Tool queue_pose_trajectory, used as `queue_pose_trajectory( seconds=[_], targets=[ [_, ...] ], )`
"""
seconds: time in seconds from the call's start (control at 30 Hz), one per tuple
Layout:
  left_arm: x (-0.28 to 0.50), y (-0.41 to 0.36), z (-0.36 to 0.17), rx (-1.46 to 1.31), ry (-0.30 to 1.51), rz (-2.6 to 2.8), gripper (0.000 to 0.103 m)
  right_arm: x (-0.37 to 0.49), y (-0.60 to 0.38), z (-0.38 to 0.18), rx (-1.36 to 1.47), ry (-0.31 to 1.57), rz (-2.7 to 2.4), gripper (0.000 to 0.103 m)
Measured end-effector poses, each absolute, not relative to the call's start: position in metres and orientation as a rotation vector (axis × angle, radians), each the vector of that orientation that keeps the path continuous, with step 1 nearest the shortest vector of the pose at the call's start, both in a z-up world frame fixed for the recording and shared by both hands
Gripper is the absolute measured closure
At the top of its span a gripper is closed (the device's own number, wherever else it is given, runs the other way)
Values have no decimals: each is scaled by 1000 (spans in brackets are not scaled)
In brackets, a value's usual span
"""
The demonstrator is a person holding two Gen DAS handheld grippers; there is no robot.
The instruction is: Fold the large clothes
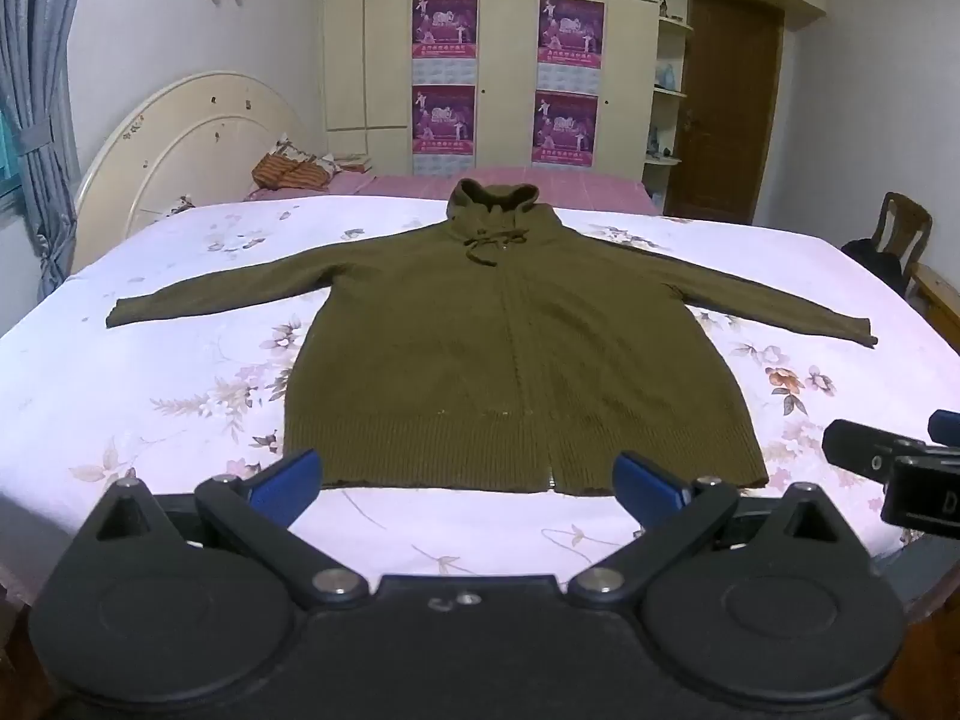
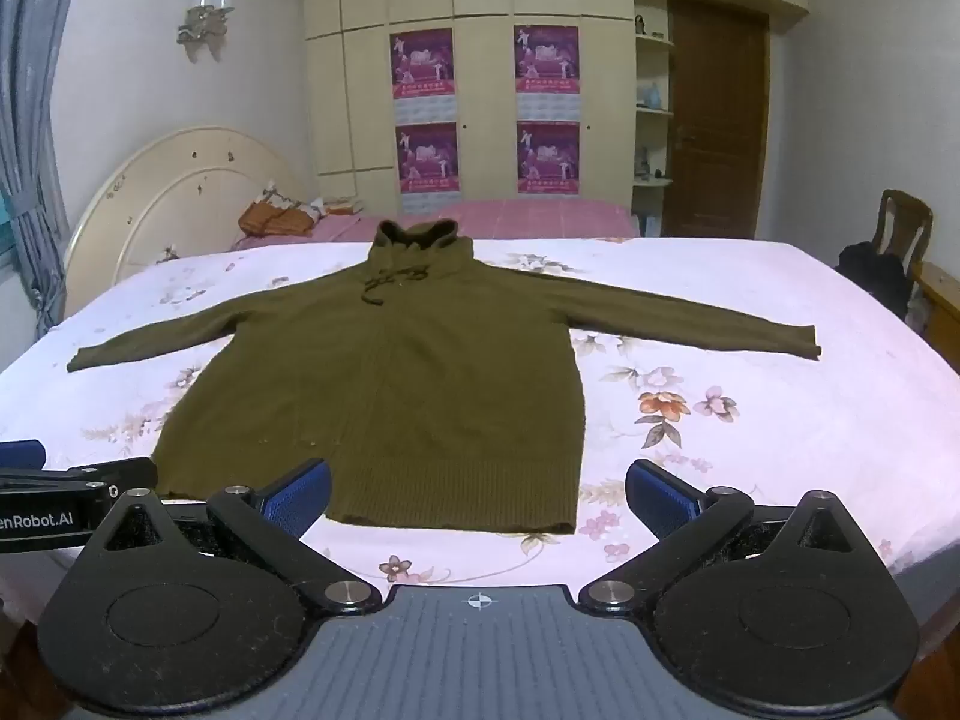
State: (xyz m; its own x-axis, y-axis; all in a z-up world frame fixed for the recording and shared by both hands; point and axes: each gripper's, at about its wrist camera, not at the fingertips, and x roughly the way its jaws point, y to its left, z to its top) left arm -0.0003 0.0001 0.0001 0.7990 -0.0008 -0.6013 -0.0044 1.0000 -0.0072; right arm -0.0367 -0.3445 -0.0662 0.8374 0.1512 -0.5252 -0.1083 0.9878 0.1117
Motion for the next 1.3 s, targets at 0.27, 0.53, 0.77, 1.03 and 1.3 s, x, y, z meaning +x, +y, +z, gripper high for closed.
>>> queue_pose_trajectory(
  seconds=[0.27, 0.53, 0.77, 1.03, 1.3],
  targets=[
    [-1, 5, 1, -8, 645, 9, 0, -36, -344, -66, 80, 562, 136, 0],
    [-2, 2, 1, -2, 641, 10, 0, -37, -345, -65, 78, 562, 133, 0],
    [-2, 2, 0, 1, 640, 11, 0, -39, -345, -62, 79, 560, 131, 0],
    [-2, 2, 0, 0, 641, 10, 0, -39, -344, -63, 80, 559, 132, 0],
    [-3, 2, 1, 1, 639, 12, 0, -39, -344, -61, 82, 556, 132, 0]
  ],
)
